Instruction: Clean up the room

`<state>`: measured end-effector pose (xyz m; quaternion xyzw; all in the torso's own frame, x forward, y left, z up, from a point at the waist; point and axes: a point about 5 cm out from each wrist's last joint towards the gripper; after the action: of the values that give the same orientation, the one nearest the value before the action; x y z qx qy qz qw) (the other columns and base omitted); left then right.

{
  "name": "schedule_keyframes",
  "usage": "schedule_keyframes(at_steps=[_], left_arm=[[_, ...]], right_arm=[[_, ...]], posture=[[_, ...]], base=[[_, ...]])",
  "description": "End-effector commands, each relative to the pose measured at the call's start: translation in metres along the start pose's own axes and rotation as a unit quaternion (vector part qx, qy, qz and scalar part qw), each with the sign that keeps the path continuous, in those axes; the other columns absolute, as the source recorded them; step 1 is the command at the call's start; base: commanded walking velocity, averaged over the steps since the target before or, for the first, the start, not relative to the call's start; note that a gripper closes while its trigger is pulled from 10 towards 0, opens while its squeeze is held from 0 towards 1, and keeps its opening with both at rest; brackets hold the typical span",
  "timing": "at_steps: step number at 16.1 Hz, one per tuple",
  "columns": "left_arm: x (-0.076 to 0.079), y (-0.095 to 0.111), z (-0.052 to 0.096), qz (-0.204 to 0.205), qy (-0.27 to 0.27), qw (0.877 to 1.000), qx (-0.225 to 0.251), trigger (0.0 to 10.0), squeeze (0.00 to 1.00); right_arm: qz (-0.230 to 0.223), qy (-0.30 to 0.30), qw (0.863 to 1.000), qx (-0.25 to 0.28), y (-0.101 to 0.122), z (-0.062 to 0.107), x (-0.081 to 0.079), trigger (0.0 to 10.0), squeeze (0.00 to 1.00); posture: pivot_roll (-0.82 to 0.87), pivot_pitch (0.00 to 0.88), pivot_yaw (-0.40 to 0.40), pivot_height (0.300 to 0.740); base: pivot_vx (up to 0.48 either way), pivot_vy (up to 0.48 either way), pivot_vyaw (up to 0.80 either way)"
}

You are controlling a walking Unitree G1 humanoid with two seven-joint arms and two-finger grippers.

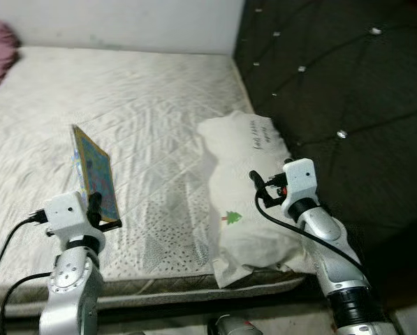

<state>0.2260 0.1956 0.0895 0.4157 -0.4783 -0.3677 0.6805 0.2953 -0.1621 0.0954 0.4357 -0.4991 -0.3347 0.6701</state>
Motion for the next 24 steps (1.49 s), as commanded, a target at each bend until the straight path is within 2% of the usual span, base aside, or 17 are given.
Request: schedule_keyframes(at_steps=[1, 5, 8, 9, 10, 15, 18, 21, 24], left_arm=[[0.008, 0.006, -0.001, 0.002, -0.018, 1.000, 0.010, 10.0, 0.00], [0.011, 0.004, -0.001, 0.018, -0.023, 1.000, 0.000, 10.0, 0.00], [0.019, -0.005, -0.003, 0.110, -0.047, 0.992, -0.051, 10.0, 0.00], [0.022, -0.005, -0.003, 0.118, -0.057, 0.990, -0.059, 10.0, 0.00], [0.025, -0.008, -0.003, 0.114, -0.068, 0.988, -0.076, 10.0, 0.00], [0.029, -0.012, -0.003, 0.102, -0.074, 0.989, -0.083, 10.0, 0.00], [0.028, -0.009, -0.004, 0.090, -0.053, 0.993, -0.062, 10.0, 0.00], [0.028, -0.008, -0.006, 0.108, -0.044, 0.991, -0.068, 10.0, 0.00], [0.025, -0.003, -0.010, 0.126, -0.043, 0.990, -0.056, 10.0, 0.00]], right_arm=[[0.006, -0.009, 1.000, -0.006, -0.001, 0.002, 0.006, 10.0, 0.00], [0.005, -0.010, 1.000, -0.010, -0.003, 0.006, 0.005, 10.0, 0.00], [0.006, -0.014, 1.000, -0.003, 0.001, 0.005, 0.010, 10.0, 0.00], [0.006, -0.016, 1.000, -0.001, 0.001, 0.005, 0.012, 10.0, 0.00], [0.006, -0.017, 1.000, 0.000, 0.002, 0.005, 0.014, 10.0, 0.00], [0.001, -0.009, 1.000, 0.008, 0.004, 0.005, 0.007, 10.0, 0.00], [-0.001, -0.005, 1.000, 0.009, 0.005, 0.003, 0.006, 10.0, 0.00], [0.000, -0.004, 1.000, 0.011, 0.006, 0.001, 0.007, 10.0, 0.00], [0.002, -0.004, 1.000, 0.014, 0.007, 0.000, 0.007, 10.0, 0.00]], posture=[[-0.01, 0.000, -0.032, 0.740], [-0.02, 0.000, -0.029, 0.740], [-0.03, 0.000, -0.033, 0.740], [-0.03, 0.000, -0.038, 0.740], [-0.03, 0.000, -0.039, 0.740], [-0.03, 0.000, -0.037, 0.730], [-0.03, 0.000, -0.039, 0.695], [-0.03, 0.000, -0.041, 0.665], [-0.03, 0.000, -0.045, 0.665]], base=[[0.000, 0.000, -0.80], [0.000, 0.000, -0.80], [0.000, 0.000, -0.43], [0.000, 0.000, 0.00], [0.000, 0.000, 0.00], [0.000, 0.000, 0.00], [0.000, 0.000, 0.00], [0.000, 0.000, 0.00], [0.000, 0.000, 0.00]])
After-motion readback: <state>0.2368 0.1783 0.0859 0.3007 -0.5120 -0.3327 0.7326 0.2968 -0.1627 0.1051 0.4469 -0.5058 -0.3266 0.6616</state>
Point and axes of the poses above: a point about 5 cm out from each wrist's last joint towards the gripper, its own z axis pointing back from the gripper into the wrist, its own y axis along the axis of the wrist's last joint, x = y × z, and after that the axes turned 13 degrees about z, right-handed
